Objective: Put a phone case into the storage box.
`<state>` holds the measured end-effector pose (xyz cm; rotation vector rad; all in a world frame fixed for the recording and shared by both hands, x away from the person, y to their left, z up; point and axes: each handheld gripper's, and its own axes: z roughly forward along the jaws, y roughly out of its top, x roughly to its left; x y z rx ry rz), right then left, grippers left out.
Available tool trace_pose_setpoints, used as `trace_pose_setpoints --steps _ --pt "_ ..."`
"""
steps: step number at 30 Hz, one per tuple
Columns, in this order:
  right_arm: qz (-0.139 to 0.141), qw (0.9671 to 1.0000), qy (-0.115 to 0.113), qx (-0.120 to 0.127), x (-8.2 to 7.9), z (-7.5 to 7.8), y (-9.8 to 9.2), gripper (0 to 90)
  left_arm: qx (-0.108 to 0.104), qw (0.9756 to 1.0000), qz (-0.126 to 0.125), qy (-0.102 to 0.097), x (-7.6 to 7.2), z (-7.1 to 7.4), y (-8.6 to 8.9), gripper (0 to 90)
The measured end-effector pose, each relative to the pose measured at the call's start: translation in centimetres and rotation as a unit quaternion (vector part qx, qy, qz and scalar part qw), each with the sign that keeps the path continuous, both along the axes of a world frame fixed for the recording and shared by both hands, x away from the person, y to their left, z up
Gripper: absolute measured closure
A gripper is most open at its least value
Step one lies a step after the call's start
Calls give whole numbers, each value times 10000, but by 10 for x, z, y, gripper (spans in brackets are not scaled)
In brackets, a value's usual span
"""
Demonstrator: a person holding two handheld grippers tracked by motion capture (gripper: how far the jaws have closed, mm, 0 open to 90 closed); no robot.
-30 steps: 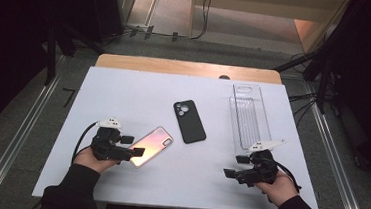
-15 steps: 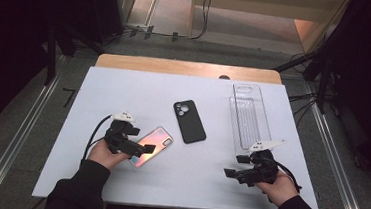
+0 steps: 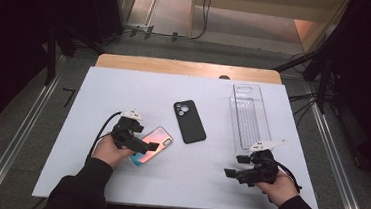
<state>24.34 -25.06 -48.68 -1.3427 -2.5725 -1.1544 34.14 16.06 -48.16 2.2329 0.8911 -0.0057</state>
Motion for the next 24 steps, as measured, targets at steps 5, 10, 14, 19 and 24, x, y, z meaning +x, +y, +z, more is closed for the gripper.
trace_pose_setpoints --steps 5,10,14,19,24 --pt "9 10000 5 2 0 0 0 197 179 9998 -55 80 -1 -4 -4 0" --pt "1 10000 9 -4 0 0 0 197 364 9992 -113 118 -2 -9 -8 0" --pt "12 10000 20 -12 0 0 1 197 541 9985 -111 57 -3 -12 -11 0" --pt "14 10000 7 -24 0 0 0 197 742 9970 -111 -191 -9 -15 -16 0" --pt "19 10000 5 -19 0 0 1 197 997 9941 -115 -408 -14 -17 -21 0"
